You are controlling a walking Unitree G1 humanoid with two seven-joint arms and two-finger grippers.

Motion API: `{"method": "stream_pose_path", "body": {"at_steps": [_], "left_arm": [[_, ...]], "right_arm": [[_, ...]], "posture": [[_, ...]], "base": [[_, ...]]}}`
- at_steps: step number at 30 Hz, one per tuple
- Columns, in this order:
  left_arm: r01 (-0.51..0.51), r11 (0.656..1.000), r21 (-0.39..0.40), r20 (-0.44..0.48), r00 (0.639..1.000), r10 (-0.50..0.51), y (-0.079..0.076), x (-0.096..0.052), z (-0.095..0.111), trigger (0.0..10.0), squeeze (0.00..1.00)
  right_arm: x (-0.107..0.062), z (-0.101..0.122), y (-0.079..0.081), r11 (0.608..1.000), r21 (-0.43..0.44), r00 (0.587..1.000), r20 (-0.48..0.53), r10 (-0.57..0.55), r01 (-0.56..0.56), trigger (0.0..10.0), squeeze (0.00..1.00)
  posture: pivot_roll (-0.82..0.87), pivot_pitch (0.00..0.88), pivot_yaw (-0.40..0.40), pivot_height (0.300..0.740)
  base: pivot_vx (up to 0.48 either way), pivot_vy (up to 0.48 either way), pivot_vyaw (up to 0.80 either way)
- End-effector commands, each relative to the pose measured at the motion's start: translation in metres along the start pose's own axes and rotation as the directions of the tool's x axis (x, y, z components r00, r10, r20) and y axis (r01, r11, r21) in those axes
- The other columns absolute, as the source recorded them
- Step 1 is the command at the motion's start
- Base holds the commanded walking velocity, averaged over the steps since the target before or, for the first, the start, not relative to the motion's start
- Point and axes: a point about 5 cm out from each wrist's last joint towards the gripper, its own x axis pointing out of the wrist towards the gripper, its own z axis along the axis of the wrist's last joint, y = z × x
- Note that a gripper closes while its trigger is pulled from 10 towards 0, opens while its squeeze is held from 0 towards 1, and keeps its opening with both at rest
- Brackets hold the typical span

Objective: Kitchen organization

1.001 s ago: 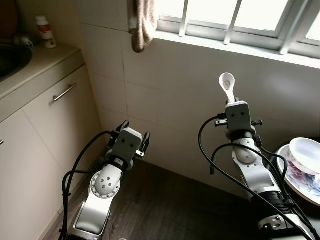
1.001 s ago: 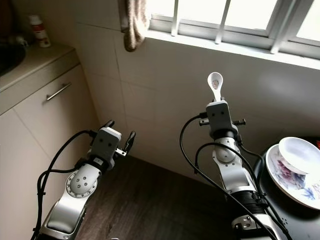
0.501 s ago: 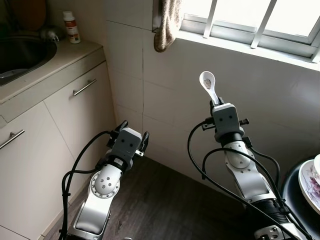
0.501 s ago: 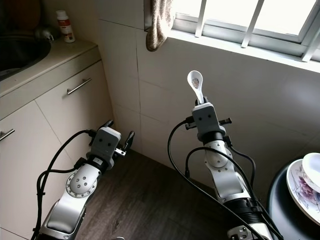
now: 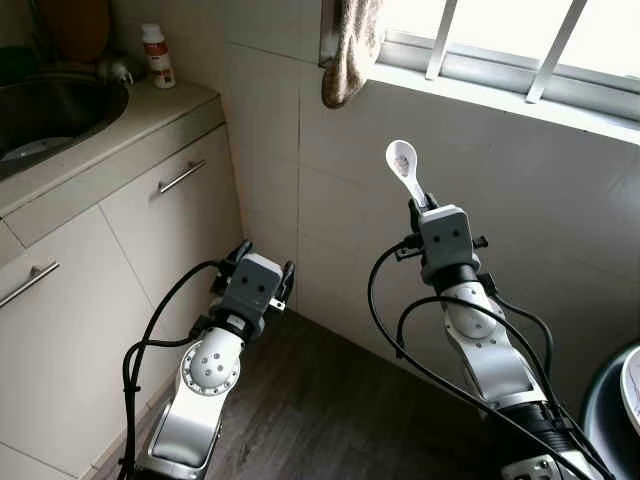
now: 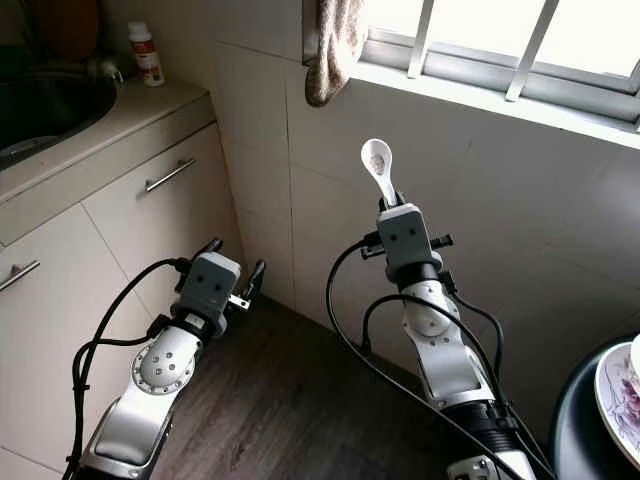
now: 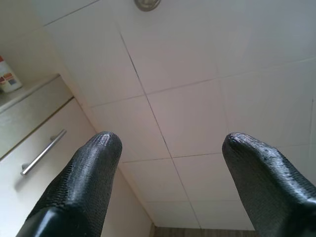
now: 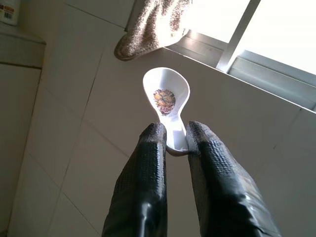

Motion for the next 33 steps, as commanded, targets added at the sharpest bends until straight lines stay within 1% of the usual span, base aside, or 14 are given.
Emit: {"method": "stream_pose_path", "body": {"at_steps": [1,25,30,33], "left_arm": [[-0.007,1.0,0.003,-0.002,1.0,0.007,0.0008,0.001,0.0015,10.0,0.0],[0.001,1.0,-0.003,0.005,1.0,-0.001,0.0006,0.0028,0.0037,10.0,0.0],[-0.015,1.0,-0.025,0.022,1.0,0.016,0.0029,0.0028,0.0067,10.0,0.0],[-0.031,0.999,-0.039,0.036,0.999,0.032,0.0055,0.0028,0.009,10.0,0.0]], "right_arm": [[0.0002,0.0037,-0.0013,1.0,0.019,1.0,0.009,-0.002,0.002,0.0,0.0],[0.0009,0.0064,0.0024,0.999,0.042,1.0,0.012,0.002,-0.002,0.0,0.0],[0.0015,0.0073,0.0024,0.998,0.058,1.0,0.01,-0.001,0.001,0.0,0.0],[0.0031,0.0076,0.002,0.995,0.1,1.0,0.004,-0.01,0.01,0.0,0.0]], "posture": [[0.12,0.0,-0.084,0.74],[0.12,0.0,-0.077,0.74],[0.12,0.0,-0.078,0.74],[0.13,0.0,-0.081,0.74]], "base": [[0.0,0.0,0.8],[0.0,0.0,0.8],[0.0,0.0,0.8],[0.0,0.0,0.8]]}}
